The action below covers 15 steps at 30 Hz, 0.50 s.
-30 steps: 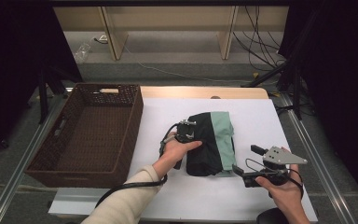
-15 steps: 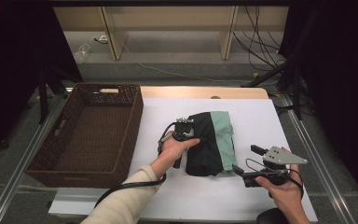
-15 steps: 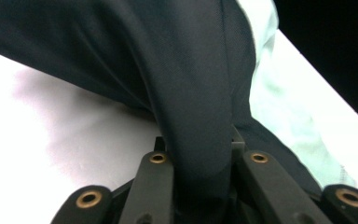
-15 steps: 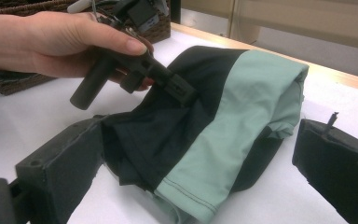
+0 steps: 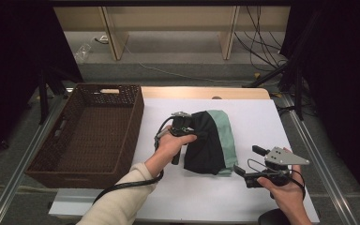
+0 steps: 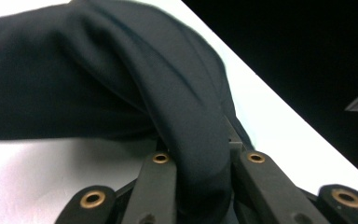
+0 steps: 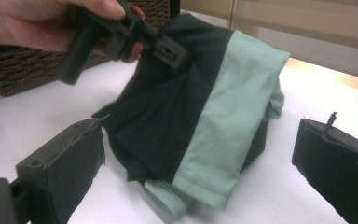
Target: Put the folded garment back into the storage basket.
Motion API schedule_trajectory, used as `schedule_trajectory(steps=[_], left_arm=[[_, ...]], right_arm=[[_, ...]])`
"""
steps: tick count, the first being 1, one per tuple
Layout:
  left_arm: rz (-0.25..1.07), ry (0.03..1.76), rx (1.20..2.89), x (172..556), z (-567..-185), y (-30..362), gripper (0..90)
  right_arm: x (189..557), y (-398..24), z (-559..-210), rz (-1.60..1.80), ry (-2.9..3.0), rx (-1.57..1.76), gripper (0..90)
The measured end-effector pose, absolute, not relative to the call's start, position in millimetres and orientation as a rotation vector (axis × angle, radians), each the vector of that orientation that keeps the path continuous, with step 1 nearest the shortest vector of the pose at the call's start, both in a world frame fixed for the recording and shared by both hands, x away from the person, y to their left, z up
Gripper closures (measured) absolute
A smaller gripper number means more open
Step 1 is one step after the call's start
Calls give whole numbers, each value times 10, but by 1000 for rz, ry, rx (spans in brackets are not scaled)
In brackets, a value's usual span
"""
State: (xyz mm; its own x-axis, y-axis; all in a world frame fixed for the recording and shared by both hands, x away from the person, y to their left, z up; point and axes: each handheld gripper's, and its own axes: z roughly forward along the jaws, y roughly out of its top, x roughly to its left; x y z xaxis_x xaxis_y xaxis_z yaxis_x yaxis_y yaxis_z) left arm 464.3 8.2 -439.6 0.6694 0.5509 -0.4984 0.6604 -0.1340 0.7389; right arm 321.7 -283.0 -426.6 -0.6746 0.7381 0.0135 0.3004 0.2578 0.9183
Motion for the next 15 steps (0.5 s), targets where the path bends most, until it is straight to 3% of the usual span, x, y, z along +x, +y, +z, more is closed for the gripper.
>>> schedule_trajectory(steps=[15], left_arm=[[-94, 932, 1813, 4628, -3992, 278, 807]], right_arm=[[3216, -2830, -4264, 1400, 2111, 945, 32]])
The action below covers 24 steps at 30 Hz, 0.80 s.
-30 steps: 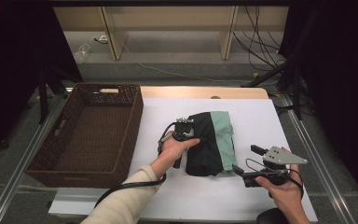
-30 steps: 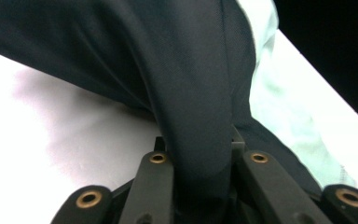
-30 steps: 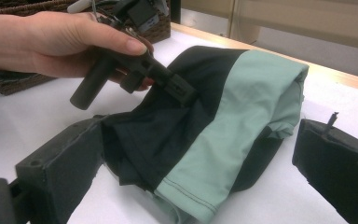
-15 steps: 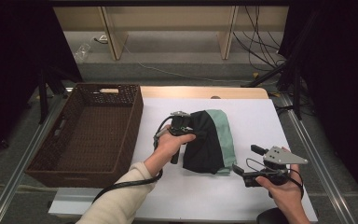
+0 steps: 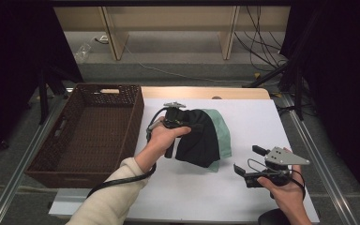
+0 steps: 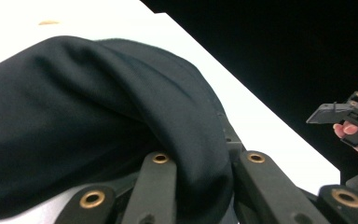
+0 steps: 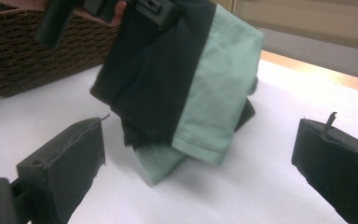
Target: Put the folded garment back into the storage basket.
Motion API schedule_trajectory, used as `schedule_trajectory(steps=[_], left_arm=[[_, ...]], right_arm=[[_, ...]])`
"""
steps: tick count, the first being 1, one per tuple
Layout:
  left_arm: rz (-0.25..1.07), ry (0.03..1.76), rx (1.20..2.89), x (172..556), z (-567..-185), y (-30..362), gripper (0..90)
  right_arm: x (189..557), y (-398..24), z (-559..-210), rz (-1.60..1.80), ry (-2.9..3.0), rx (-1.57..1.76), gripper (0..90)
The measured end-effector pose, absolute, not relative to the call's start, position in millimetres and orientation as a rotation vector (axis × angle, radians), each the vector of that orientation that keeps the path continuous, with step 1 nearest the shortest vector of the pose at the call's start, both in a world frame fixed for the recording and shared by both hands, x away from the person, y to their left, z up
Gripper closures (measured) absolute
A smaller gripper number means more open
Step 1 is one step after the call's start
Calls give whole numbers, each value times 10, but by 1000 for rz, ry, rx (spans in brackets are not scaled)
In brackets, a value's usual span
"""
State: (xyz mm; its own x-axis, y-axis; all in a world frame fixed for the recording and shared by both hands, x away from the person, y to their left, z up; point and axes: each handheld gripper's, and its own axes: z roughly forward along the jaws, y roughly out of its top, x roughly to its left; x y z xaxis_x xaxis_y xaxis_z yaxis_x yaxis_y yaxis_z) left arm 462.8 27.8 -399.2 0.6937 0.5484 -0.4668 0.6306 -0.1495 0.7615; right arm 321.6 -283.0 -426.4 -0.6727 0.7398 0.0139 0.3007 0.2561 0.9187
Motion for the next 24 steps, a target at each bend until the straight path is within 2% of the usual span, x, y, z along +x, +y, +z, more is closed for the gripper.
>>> schedule_trajectory(steps=[24], left_arm=[[-52, 893, 1824, 4583, -3586, 514, 810]], right_arm=[[3215, -2829, -4261, 1401, 2107, 948, 33]])
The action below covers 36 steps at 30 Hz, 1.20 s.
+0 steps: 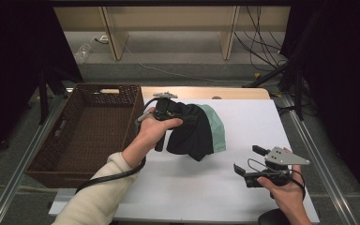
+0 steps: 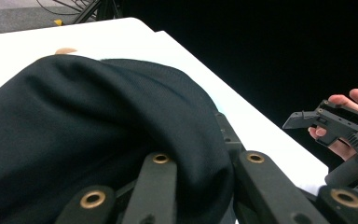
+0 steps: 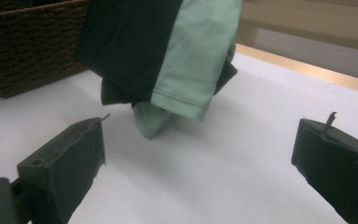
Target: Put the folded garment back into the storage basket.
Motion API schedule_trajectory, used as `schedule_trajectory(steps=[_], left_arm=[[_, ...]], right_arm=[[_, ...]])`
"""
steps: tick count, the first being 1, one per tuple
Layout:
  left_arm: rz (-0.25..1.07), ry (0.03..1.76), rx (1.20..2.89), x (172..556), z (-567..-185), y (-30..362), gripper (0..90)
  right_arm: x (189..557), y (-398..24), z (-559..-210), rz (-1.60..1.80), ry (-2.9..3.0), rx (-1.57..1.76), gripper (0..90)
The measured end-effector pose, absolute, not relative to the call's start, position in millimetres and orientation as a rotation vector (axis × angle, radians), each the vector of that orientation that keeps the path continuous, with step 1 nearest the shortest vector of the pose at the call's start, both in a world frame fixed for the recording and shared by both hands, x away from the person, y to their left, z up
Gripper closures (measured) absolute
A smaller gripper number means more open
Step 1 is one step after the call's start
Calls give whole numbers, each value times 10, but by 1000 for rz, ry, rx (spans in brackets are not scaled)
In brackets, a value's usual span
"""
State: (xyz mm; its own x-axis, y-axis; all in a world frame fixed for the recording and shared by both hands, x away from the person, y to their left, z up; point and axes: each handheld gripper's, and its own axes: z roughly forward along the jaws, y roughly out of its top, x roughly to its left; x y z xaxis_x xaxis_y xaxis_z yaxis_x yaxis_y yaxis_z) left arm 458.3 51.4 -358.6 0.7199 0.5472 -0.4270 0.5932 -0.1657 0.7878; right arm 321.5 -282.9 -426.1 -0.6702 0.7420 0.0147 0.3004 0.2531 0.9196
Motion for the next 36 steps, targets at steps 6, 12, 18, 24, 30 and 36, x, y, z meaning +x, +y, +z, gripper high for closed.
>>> schedule_trajectory(steps=[6, 12, 18, 24, 30, 36], left_arm=[[-23, 886, 1835, 4573, -3504, 607, 810], [-6, 889, 1846, 4570, -3451, 683, 810], [11, 894, 1851, 4560, -3408, 770, 810], [33, 891, 1865, 4554, -3360, 854, 811], [48, 886, 1867, 4541, -3295, 936, 811], [63, 882, 1866, 4525, -3231, 1000, 811]], right_arm=[[3218, -2829, -4264, 1401, 2106, 948, 33], [3219, -2830, -4263, 1400, 2105, 953, 33], [3219, -2831, -4264, 1398, 2104, 954, 33], [3220, -2831, -4264, 1397, 2104, 953, 33], [3221, -2828, -4264, 1396, 2105, 952, 33], [3222, -2829, -4265, 1395, 2104, 954, 33]])
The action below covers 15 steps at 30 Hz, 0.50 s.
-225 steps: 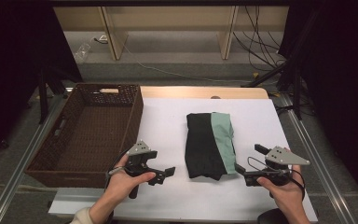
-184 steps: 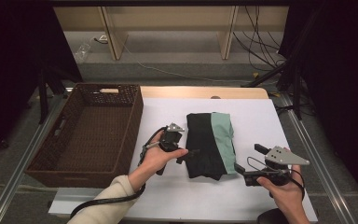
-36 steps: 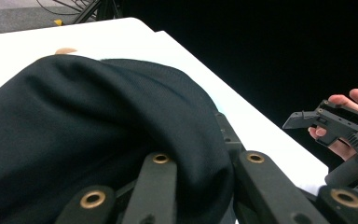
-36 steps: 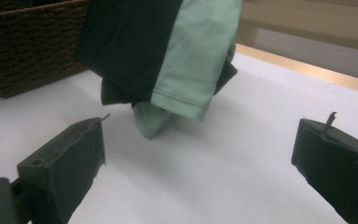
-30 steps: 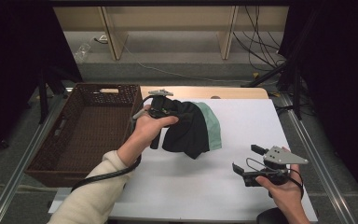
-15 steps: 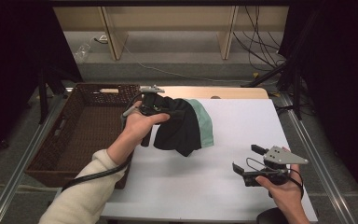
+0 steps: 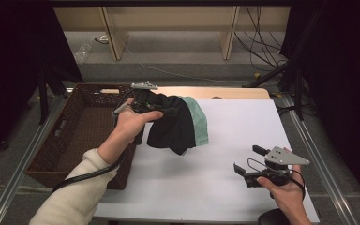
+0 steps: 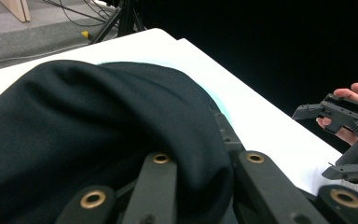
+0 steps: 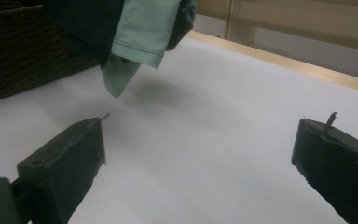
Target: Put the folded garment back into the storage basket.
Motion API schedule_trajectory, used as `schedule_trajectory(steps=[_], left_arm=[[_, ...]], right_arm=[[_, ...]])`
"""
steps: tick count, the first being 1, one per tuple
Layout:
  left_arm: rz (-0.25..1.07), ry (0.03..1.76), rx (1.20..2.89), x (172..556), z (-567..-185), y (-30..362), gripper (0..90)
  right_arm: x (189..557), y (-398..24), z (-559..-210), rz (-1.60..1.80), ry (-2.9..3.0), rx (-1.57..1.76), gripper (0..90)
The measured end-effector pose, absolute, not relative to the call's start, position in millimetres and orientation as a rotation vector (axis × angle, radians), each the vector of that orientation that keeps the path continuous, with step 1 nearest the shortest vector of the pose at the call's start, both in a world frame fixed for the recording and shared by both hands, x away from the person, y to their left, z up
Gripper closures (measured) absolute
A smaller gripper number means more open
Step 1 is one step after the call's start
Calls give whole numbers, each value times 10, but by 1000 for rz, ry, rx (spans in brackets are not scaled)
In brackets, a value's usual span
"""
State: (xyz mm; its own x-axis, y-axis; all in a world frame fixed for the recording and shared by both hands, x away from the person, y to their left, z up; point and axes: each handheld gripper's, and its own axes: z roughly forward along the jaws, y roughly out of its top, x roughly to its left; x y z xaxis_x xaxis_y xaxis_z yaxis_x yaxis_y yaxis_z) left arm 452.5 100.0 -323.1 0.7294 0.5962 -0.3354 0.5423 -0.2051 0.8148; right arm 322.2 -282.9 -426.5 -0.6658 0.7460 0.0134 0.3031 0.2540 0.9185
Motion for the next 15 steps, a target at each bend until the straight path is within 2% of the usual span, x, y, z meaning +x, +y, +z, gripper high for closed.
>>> schedule_trajectory(steps=[15], left_arm=[[88, 891, 1845, 4520, -3102, 1184, 812]], right_arm=[[3224, -2831, -4266, 1393, 2103, 955, 33]])
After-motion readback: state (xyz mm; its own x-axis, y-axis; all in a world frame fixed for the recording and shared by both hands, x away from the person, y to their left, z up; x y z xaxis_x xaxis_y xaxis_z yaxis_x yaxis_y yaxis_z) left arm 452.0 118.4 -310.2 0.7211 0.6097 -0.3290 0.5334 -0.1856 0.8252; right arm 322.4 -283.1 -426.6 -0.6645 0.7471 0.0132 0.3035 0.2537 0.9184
